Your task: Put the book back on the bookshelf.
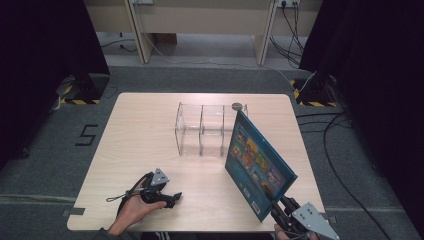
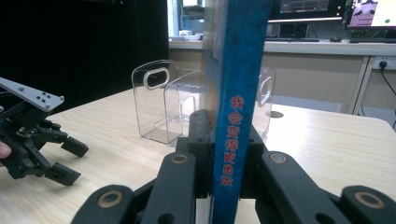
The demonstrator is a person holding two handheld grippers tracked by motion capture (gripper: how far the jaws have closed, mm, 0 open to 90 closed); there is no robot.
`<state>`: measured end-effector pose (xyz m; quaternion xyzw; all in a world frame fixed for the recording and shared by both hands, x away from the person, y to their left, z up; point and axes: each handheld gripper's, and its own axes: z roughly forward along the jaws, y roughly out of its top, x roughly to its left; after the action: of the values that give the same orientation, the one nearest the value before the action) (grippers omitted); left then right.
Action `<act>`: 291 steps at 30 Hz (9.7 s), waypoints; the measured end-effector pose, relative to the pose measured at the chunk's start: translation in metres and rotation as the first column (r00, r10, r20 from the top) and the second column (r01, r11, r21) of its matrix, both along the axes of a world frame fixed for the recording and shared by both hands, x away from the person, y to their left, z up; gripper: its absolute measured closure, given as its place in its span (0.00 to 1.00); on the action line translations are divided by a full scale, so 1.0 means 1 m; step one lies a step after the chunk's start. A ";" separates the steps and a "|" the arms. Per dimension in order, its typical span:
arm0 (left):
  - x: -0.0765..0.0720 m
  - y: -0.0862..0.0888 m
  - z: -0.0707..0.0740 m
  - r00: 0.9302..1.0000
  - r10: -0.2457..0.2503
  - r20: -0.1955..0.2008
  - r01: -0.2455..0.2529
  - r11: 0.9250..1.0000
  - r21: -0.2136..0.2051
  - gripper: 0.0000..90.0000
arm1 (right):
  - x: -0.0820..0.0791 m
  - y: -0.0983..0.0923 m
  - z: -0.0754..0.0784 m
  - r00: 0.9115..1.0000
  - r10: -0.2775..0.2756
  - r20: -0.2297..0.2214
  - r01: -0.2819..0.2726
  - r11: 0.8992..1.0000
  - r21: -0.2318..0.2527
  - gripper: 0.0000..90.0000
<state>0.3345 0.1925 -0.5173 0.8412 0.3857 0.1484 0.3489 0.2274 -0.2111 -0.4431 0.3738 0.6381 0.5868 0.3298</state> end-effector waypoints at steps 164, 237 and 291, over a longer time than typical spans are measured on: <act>0.000 -0.006 -0.008 0.999 -0.038 0.030 0.039 0.999 -0.024 0.00 | 0.087 0.003 0.017 1.000 0.013 0.022 -0.014 0.998 0.064 0.92; -0.001 -0.007 -0.008 0.999 -0.041 0.032 0.042 0.999 -0.024 0.00 | 0.188 0.062 0.013 0.991 -0.124 0.053 0.120 0.990 0.072 0.92; -0.002 -0.007 -0.008 0.998 -0.046 0.032 0.047 0.999 -0.026 0.00 | 0.181 0.050 0.006 0.990 -0.135 0.027 0.134 0.990 0.054 0.85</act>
<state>0.3323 0.1857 -0.5257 0.8427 0.3626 0.1482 0.3693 0.4086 -0.1615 -0.4372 0.4155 0.5908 0.5854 0.3684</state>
